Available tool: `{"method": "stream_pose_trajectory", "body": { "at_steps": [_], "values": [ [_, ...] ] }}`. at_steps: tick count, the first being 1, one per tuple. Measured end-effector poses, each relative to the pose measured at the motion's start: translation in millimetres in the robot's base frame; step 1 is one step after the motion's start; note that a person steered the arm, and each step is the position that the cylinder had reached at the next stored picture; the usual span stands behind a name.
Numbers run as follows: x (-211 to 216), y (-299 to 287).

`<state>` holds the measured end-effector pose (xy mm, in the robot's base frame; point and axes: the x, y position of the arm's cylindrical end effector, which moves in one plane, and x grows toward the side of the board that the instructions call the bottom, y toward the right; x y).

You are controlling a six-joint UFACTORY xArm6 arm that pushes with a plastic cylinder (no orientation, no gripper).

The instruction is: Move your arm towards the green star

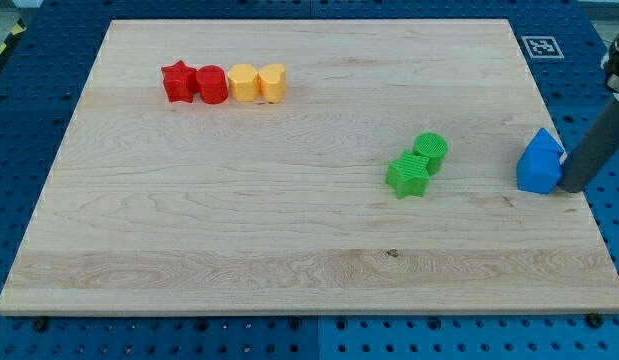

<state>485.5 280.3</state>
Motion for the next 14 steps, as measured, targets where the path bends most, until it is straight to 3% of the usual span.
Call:
{"method": "stream_pose_trajectory", "body": {
  "at_steps": [2, 4, 5, 12, 14],
  "values": [
    [6, 20],
    [70, -9],
    [81, -31],
    [80, -167],
    [60, -175]
  ]
}}
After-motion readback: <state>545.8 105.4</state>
